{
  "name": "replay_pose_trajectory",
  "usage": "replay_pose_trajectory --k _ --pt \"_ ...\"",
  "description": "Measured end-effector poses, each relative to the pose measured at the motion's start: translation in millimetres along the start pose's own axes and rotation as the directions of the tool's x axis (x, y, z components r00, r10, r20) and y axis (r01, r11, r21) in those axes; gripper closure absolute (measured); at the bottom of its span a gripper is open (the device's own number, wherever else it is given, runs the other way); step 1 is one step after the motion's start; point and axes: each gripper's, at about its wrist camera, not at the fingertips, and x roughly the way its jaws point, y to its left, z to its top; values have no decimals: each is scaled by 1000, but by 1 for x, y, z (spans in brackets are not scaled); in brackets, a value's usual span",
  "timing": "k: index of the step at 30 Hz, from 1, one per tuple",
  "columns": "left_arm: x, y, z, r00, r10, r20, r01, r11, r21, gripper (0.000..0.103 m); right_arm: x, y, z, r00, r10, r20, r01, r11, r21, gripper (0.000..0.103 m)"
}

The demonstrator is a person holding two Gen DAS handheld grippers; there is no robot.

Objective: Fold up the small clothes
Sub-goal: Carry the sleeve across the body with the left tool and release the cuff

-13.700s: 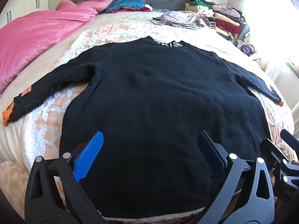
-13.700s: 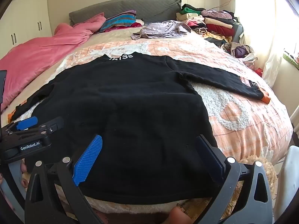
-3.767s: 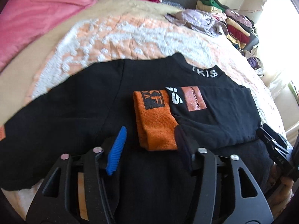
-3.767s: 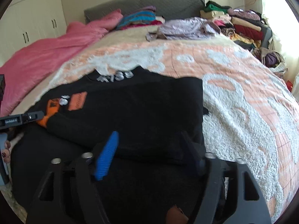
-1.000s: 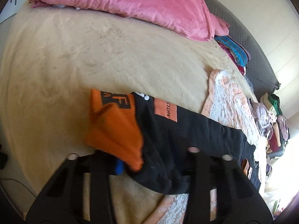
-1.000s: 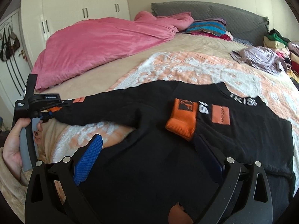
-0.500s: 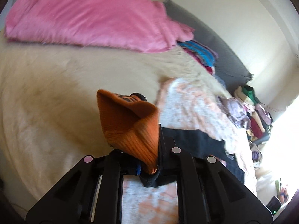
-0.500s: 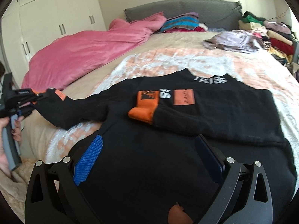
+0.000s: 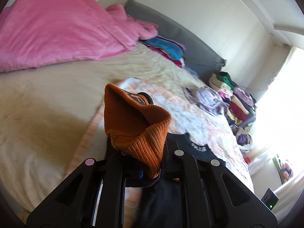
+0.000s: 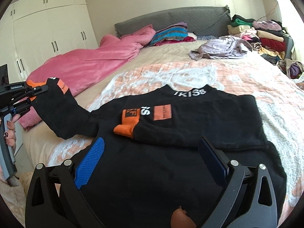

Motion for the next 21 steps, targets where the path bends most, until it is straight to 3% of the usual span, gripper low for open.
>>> replay_pose_trajectory --k 10,21 --pt "29 -57 -7 994 -89 -56 94 991 93 97 -20 -37 0 998 -54 35 51 996 75 5" --pt "64 -116 -38 970 -170 -174 201 963 181 97 -43 -94 0 985 -156 70 140 972 190 5"
